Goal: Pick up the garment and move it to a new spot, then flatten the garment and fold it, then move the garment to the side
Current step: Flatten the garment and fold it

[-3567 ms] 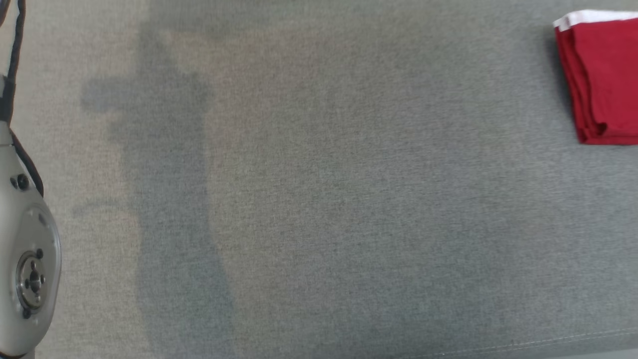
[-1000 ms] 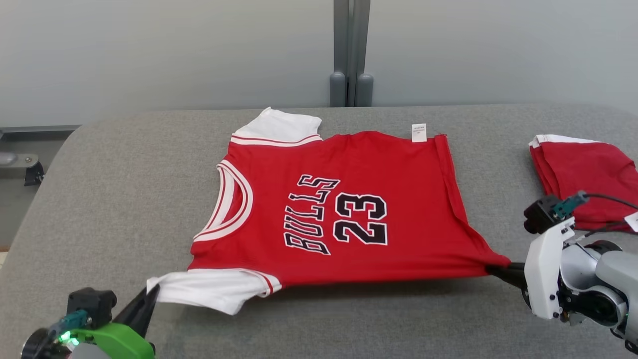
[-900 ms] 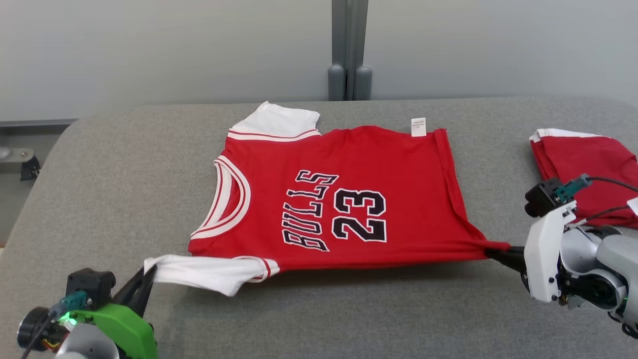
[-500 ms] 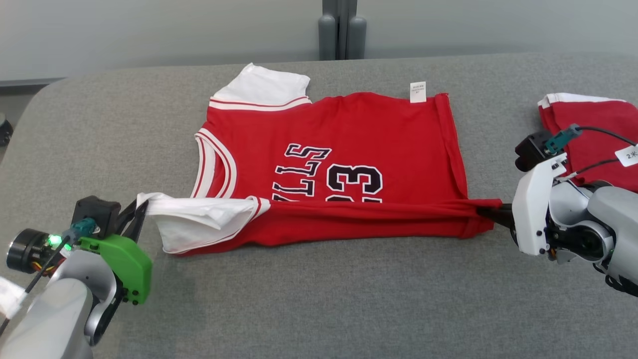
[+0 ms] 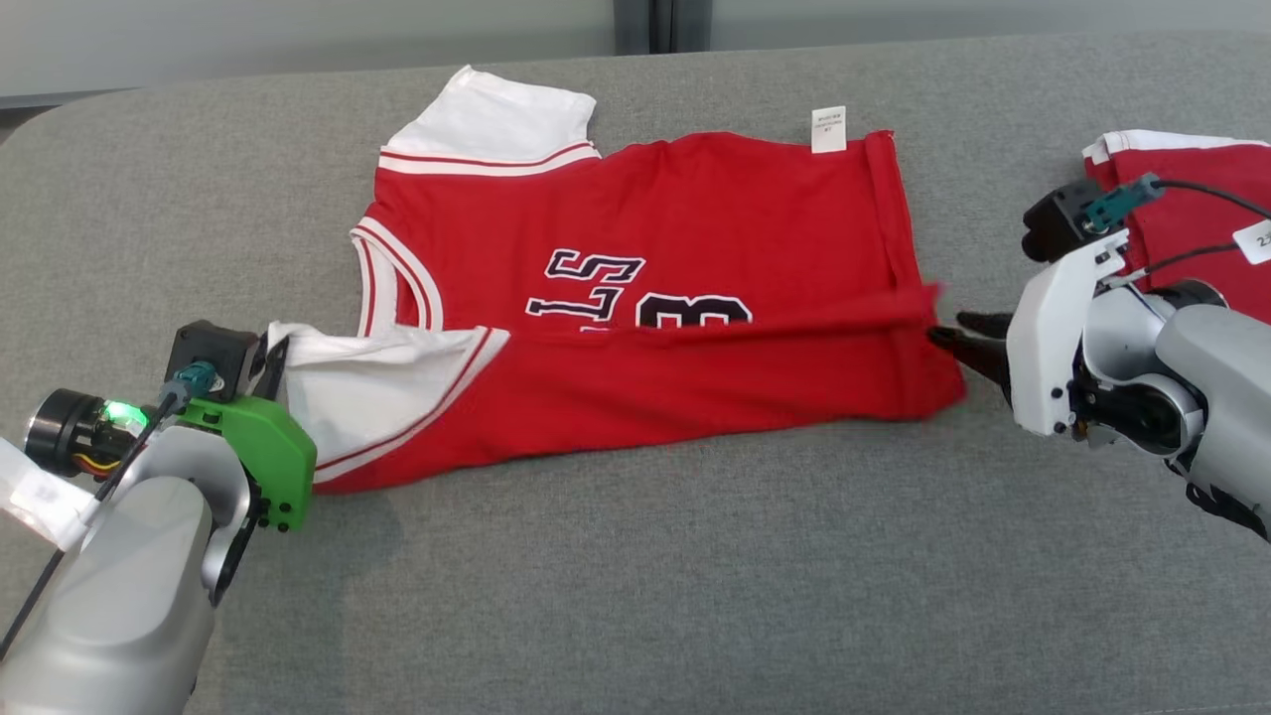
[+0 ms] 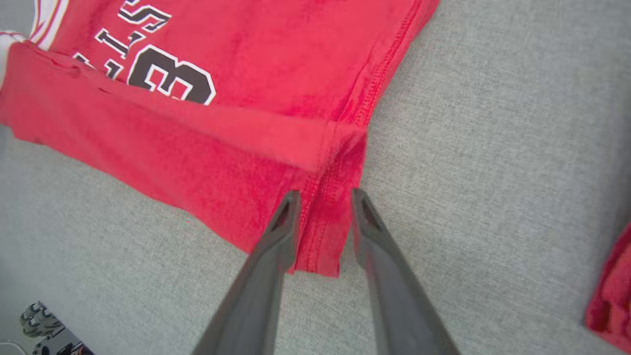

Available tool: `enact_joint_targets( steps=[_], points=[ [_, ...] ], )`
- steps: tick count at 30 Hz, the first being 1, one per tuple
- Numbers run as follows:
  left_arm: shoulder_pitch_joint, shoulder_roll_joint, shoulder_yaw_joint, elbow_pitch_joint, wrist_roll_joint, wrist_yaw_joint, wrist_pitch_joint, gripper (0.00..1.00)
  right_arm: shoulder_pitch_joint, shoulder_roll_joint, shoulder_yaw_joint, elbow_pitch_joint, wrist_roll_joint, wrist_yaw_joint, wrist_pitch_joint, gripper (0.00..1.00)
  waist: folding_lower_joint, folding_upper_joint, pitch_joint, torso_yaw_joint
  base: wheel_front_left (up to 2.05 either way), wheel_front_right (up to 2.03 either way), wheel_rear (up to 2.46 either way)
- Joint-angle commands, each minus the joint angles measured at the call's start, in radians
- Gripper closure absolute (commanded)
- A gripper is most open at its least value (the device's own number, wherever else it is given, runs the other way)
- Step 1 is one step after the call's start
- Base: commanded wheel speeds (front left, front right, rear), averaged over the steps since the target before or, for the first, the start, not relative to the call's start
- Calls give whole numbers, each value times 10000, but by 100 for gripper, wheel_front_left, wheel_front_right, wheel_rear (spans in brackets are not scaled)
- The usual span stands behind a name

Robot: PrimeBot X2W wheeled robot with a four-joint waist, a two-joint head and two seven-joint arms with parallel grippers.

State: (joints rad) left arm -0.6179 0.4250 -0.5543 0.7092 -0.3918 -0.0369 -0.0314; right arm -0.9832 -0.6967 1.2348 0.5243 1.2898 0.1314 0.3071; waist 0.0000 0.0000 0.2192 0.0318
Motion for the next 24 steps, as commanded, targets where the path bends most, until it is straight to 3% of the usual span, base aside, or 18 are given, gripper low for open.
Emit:
enact_joint_targets(
  steps=[1,8,14,21,24],
  points=[
    [-227,-58,85,244,57,167,-156,0,-33,68,-43,120,50,-15,-187,0,0,0,13,6,0,0,0],
    [-485,-595,302,1185,-177,477,-1369,0,134,199,37,535,-274,-13,-1271,0,0,0,-160,41,0,0,0],
    [-114,-1100,1052,1050,-749,823,-2254,0,681,233,-82,640,-39,-13,-2219,0,0,0,-565,39,0,0,0],
    [1187,-1503,2545,-1059,-799,1284,-2340,0,1452,342,-695,712,-431,-13,-5012,0,0,0,-1016,-41,0,0,0],
    [1968,-1800,3393,-2138,-702,1409,-2342,0,1827,564,-1314,825,-748,-12,-5640,0,0,0,-1167,-90,0,0,0]
  ],
)
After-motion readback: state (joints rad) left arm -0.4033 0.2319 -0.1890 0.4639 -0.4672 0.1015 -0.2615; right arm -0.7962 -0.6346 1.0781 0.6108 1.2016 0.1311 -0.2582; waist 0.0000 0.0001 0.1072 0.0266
